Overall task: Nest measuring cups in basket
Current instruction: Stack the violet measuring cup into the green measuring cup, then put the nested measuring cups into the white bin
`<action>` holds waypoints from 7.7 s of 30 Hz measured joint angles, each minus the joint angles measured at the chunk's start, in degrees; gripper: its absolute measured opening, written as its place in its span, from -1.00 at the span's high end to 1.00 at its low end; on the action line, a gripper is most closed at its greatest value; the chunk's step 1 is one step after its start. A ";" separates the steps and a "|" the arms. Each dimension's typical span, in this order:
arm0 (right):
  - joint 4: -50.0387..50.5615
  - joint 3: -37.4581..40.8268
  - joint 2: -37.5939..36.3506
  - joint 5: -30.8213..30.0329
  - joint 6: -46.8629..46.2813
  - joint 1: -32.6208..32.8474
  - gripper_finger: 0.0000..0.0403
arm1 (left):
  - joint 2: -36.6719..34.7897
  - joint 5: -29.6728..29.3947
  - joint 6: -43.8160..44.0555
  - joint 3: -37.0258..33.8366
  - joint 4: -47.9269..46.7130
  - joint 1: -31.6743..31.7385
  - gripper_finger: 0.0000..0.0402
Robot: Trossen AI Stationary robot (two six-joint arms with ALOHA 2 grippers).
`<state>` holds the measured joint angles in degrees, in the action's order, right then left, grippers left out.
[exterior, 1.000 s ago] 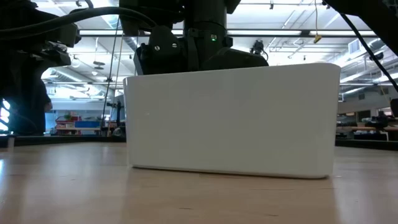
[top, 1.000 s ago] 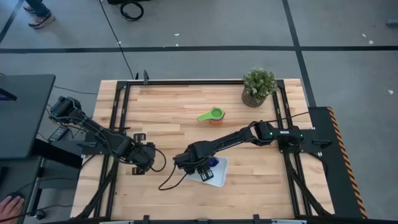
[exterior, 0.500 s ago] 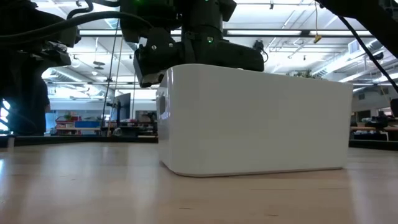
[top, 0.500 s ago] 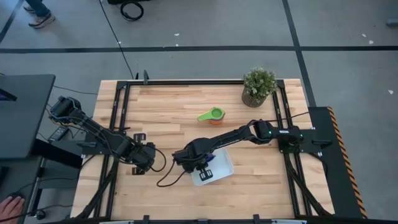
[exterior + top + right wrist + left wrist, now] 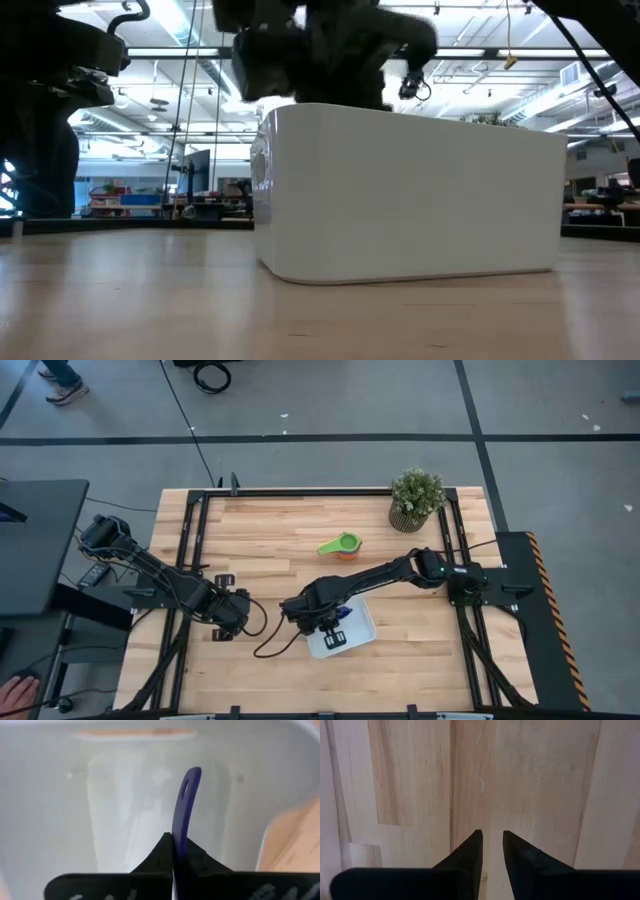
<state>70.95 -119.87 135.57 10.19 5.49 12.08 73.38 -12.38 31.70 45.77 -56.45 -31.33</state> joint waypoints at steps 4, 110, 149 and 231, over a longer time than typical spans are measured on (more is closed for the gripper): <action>3.35 0.02 -2.85 0.14 -0.83 -0.12 0.98 | 0.00 0.00 0.00 -0.01 0.03 -0.01 0.58; 8.30 0.28 -3.39 30.41 33.03 -41.16 0.98 | 0.00 8.20 8.63 0.03 1.33 16.81 0.58; 7.97 4.02 -3.53 27.56 27.75 -40.94 0.62 | 0.00 8.20 8.19 0.03 1.33 16.81 0.58; 8.53 6.73 -3.77 1.91 21.64 -25.67 1.00 | 0.00 7.54 5.87 0.03 0.02 16.79 0.58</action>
<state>79.47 -113.14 131.79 12.10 27.14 -13.59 73.38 -4.84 37.58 45.80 -56.42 -14.54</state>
